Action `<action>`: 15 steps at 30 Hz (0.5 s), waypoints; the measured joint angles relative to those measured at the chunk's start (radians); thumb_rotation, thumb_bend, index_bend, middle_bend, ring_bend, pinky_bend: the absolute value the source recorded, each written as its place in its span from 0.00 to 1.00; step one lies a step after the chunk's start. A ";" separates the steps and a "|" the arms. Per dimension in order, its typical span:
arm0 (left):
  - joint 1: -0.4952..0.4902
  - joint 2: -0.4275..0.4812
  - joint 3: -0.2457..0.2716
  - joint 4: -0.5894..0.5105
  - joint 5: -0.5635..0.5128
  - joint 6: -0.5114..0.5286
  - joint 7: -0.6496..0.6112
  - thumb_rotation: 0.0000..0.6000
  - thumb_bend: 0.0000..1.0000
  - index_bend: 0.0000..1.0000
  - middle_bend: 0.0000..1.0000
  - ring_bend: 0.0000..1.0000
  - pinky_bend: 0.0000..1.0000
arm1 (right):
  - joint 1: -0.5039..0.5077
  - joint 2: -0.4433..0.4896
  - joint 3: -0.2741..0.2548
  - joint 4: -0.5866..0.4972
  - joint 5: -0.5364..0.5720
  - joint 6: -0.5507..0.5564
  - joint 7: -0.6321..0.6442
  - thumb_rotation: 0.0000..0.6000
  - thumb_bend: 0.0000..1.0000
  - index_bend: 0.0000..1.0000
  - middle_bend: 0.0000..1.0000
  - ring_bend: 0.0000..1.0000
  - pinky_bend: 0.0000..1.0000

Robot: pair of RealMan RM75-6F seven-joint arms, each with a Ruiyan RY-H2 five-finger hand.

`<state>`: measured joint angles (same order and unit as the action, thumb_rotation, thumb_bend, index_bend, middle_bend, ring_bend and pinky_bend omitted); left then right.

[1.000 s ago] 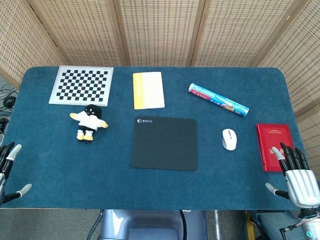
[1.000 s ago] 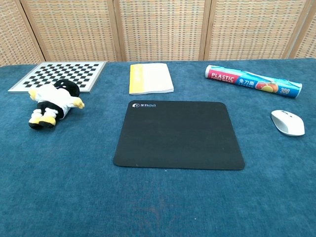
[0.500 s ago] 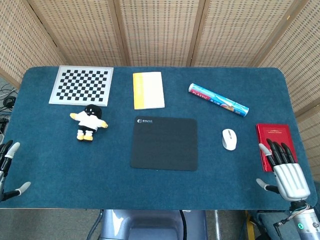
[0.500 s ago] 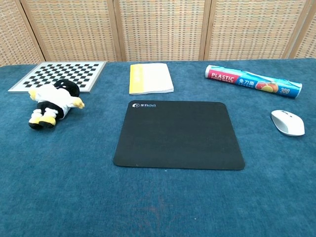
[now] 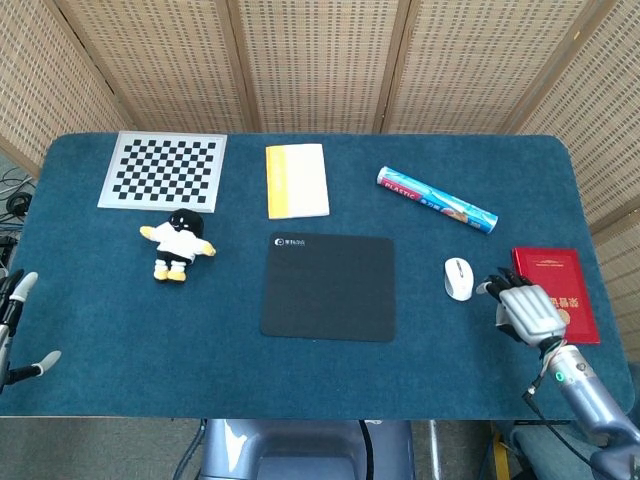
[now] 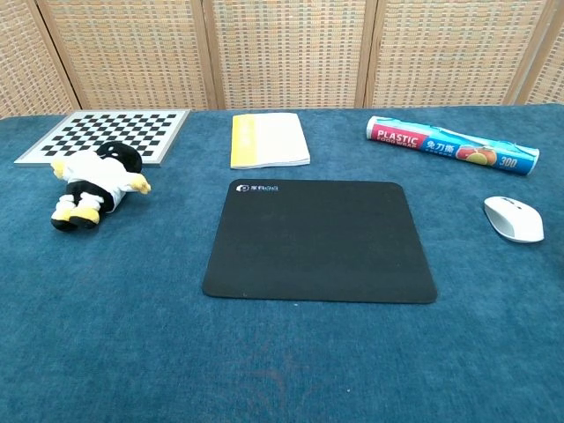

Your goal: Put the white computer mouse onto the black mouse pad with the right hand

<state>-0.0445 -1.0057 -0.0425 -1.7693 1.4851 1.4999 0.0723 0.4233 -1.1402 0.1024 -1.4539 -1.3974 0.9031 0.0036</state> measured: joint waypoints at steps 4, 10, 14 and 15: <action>-0.007 -0.001 -0.006 -0.003 -0.017 -0.010 0.008 1.00 0.01 0.00 0.00 0.00 0.00 | 0.044 -0.049 0.011 0.110 0.100 -0.072 -0.062 1.00 1.00 0.28 0.22 0.10 0.19; -0.004 -0.001 -0.005 -0.008 -0.014 0.000 0.014 1.00 0.01 0.00 0.00 0.00 0.00 | 0.064 -0.102 0.017 0.216 0.187 -0.094 -0.141 1.00 1.00 0.30 0.24 0.10 0.19; -0.001 -0.001 -0.003 -0.010 -0.008 0.007 0.013 1.00 0.01 0.00 0.00 0.00 0.00 | 0.068 -0.122 0.003 0.239 0.203 -0.111 -0.166 1.00 1.00 0.30 0.24 0.10 0.19; -0.001 -0.001 -0.003 -0.010 -0.007 0.009 0.012 1.00 0.01 0.00 0.00 0.00 0.00 | 0.069 -0.127 0.000 0.242 0.202 -0.112 -0.168 1.00 1.00 0.30 0.24 0.10 0.19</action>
<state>-0.0453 -1.0066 -0.0450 -1.7791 1.4783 1.5086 0.0839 0.4924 -1.2672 0.1022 -1.2114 -1.1949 0.7909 -0.1646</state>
